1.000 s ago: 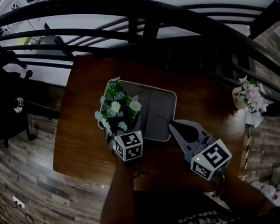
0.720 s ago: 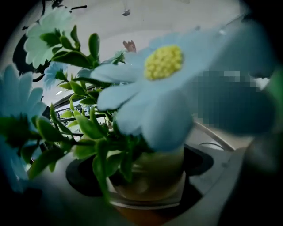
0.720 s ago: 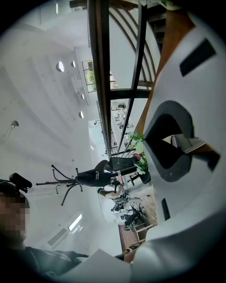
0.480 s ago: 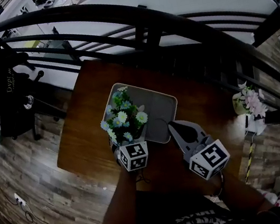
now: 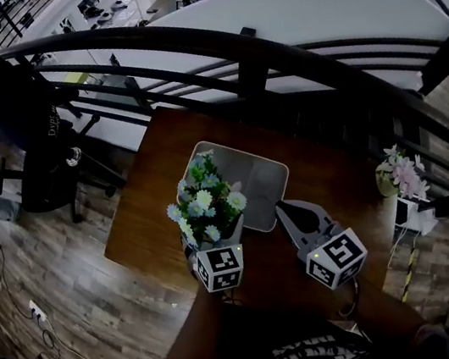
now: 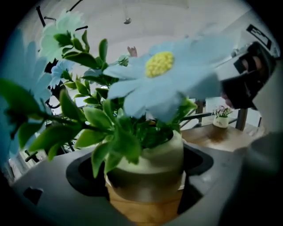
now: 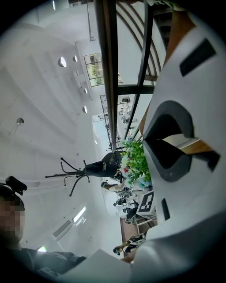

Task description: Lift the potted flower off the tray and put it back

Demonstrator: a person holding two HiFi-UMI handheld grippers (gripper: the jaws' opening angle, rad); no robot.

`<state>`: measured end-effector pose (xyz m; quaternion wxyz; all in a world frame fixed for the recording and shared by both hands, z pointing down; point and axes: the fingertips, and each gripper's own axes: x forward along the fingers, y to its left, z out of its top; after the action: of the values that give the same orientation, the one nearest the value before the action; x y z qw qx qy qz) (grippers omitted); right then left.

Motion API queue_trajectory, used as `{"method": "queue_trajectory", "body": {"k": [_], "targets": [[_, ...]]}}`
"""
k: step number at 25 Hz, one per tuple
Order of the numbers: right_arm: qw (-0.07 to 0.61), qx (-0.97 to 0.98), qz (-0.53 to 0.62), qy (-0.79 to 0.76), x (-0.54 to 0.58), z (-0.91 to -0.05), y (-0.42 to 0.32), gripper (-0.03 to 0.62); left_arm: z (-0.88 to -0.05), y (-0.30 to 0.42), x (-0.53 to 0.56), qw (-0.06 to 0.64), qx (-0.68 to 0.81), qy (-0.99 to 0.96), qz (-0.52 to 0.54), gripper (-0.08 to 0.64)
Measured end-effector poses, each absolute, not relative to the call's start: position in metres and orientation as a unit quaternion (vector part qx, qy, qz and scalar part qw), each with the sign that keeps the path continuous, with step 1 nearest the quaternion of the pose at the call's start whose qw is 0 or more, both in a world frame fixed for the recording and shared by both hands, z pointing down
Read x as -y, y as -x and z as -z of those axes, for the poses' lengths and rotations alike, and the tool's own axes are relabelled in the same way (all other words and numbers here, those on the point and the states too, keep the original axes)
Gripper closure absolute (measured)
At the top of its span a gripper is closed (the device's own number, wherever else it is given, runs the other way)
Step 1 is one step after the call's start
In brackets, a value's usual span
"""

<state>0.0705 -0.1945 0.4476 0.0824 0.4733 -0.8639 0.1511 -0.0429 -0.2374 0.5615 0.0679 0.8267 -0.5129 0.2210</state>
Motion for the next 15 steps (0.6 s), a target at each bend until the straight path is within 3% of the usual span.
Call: {"method": "queue_trajectory", "body": {"k": [15], "targets": [[0.065, 0.877, -0.151, -0.451, 0.174, -0.424, -0.045, 0.594, -0.479, 0.067, 0.177, 0.04, 0.521, -0.828, -0.203, 0.035]]}}
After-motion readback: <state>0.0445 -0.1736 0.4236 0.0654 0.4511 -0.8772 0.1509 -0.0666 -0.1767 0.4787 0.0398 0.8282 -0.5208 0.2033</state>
